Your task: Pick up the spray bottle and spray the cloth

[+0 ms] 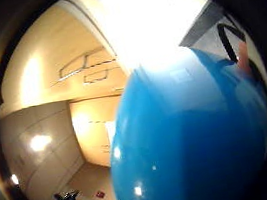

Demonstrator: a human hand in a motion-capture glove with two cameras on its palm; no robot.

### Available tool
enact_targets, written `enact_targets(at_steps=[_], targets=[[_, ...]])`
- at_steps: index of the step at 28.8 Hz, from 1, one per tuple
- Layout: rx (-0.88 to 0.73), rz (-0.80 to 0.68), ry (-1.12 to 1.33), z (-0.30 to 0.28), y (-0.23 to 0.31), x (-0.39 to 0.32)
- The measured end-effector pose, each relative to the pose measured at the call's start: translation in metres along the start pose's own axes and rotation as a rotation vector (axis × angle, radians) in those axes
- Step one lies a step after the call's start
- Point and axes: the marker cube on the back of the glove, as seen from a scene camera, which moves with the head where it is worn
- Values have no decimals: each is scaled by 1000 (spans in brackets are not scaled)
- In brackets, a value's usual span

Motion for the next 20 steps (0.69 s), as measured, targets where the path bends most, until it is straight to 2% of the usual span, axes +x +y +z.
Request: enact_targets(at_steps=[12, 16, 20], targets=[[-245, 429, 587, 51, -16, 58], [-296, 584, 690, 63, -13, 70], [-336, 780, 694, 70, -7, 84]])
